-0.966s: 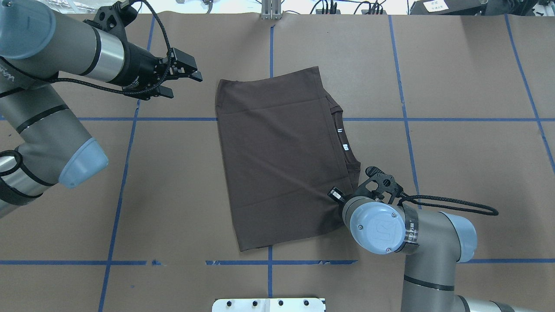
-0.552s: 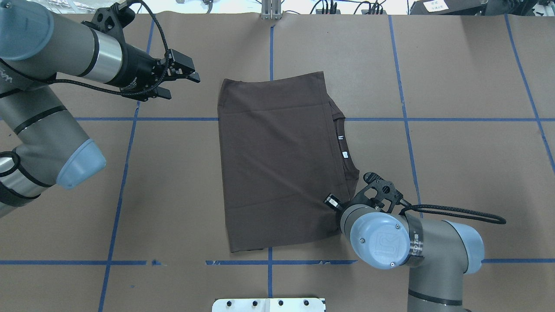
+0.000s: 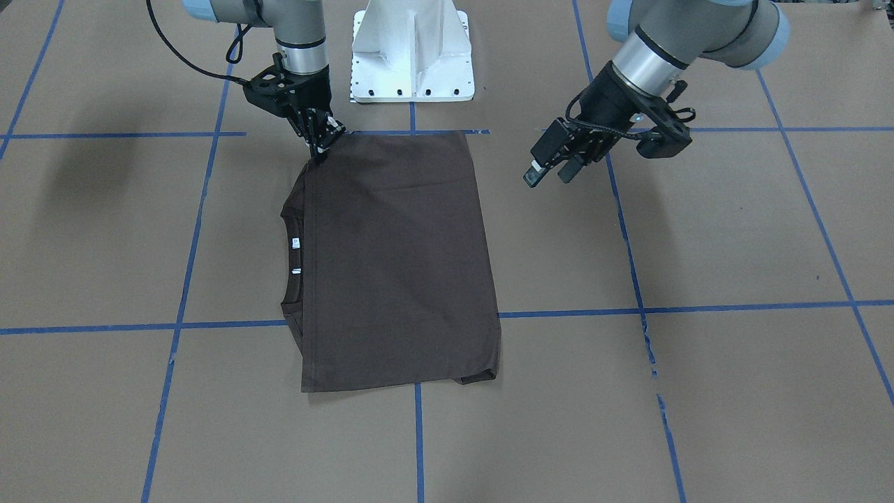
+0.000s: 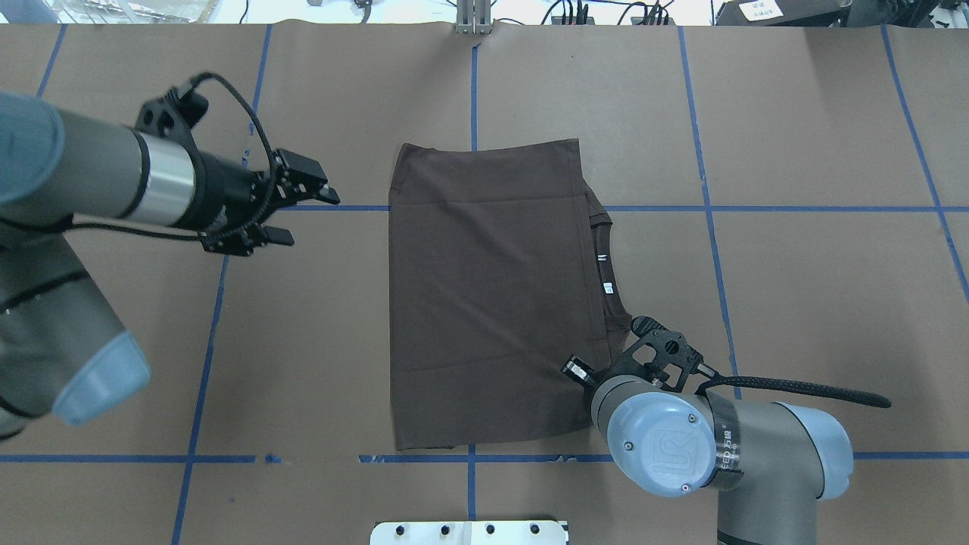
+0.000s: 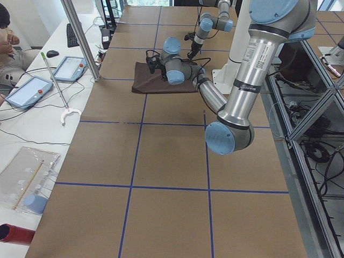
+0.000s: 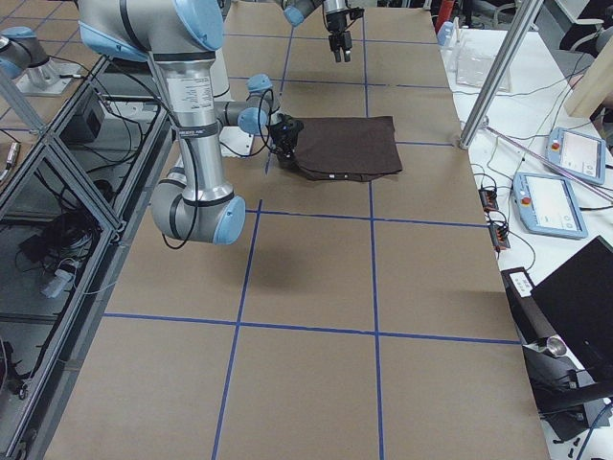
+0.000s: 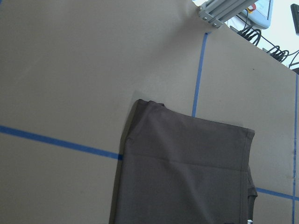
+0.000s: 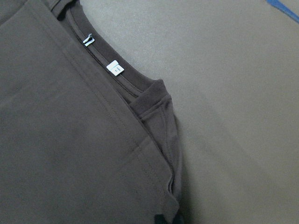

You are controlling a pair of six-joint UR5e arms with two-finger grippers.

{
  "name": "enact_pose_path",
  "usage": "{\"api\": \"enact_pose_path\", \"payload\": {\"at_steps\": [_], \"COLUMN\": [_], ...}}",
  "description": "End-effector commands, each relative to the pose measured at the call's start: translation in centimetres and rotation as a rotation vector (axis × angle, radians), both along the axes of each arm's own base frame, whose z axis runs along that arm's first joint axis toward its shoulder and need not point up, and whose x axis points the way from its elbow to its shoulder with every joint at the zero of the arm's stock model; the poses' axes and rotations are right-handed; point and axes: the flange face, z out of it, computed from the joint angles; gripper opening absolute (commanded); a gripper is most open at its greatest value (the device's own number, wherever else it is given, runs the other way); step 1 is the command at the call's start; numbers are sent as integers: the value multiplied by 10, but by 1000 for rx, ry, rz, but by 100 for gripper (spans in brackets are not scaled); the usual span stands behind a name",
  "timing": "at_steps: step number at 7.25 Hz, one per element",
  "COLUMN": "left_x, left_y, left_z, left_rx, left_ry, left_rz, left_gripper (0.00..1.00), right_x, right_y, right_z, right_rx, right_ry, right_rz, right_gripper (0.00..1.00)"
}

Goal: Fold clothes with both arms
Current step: 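Move the left gripper to the near shirt edge and grasp with both grippers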

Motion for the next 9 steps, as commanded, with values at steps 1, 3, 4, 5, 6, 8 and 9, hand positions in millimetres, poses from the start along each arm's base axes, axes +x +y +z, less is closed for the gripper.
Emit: {"api": "enact_pose_path", "payload": {"at_steps": [1,3,4,5,6,8,9], "left_x": [82,131,144,155,166,188,190], "left_y": [74,119,124,134,153,182,183], "left_z": [22,22,35,41,43,55,50], "left_rx": [-150,-226,-234,-234,-238,-241,-241], "left_ry": [-13,-12,-42,-59,-68,-100,-93], "left_rz": [-64,-36,-26,-3,34,88,91], "left_gripper": [88,87,87,87,87,75,65], "right_x": [9,10,9,9,9,8,9], "right_y": [0,0,1,1,1,2,1], "right_z": [-10,-10,-10,-8,-7,-9,-6], "right_rx": [4,6,6,5,4,4,4], "right_ry": [-23,-22,-22,-18,-16,-19,-14], "right_rz": [1,-1,-3,-2,-4,-7,-6], "right_gripper": [0,0,0,0,0,0,0]}}
